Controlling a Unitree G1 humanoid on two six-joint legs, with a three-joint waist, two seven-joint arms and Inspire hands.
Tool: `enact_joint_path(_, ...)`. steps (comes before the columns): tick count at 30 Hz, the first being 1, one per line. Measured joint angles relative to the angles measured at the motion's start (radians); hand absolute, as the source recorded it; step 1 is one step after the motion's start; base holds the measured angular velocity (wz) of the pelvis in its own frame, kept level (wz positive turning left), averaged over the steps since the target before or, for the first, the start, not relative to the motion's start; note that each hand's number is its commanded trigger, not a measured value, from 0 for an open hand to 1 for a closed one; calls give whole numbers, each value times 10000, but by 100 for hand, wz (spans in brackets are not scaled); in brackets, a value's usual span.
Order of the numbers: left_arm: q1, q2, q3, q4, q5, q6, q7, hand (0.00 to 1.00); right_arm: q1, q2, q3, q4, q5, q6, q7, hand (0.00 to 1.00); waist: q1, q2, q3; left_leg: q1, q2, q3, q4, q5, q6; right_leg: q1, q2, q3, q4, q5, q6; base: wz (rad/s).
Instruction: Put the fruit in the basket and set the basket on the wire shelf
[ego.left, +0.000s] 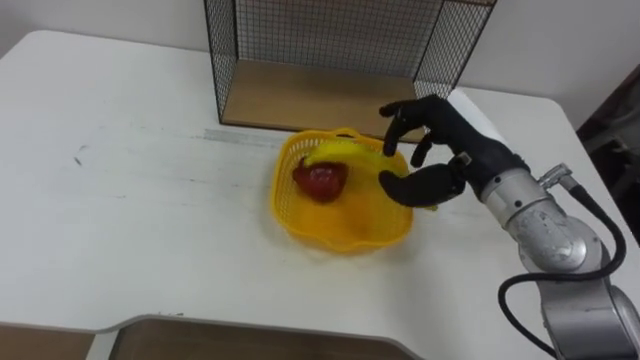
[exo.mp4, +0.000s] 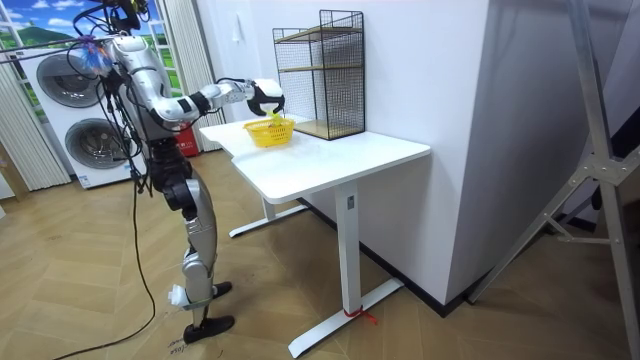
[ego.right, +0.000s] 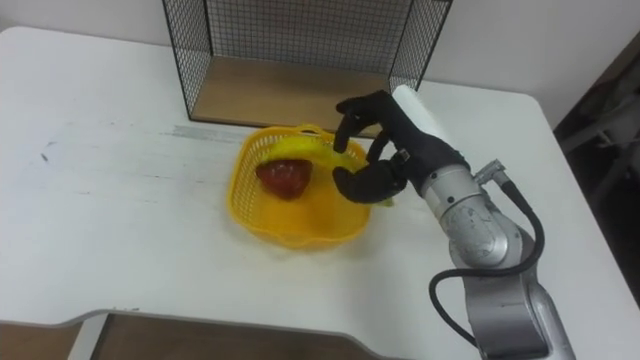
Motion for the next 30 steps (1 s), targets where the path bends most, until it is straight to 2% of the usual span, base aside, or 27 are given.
enact_joint_path(10, -194, 29, -517, -2, 6, -78, -47, 0, 191, 12, 29, 13, -152, 0, 173, 0, 44, 14, 12, -30, 5, -29, 110, 0, 0, 18, 10, 5, 4, 1, -2, 0)
enact_joint_path(22, -125, 10, -531, 249, -59, -143, -18, 0, 308, 39, 22, 10, 27, 0, 161, 0, -14, 1, 21, -166, 17, -77, 263, -30, 37, 19, 13, -80, 11, 43, 16, 2)
enact_joint_path(30, -132, -32, -297, 618, -1275, -156, 309, 0, 323, 108, -37, 8, 833, -1, -189, 0, -41, 163, 53, -161, 9, -182, 287, -24, 78, 17, -7, -9, 8, 105, 66, 0)
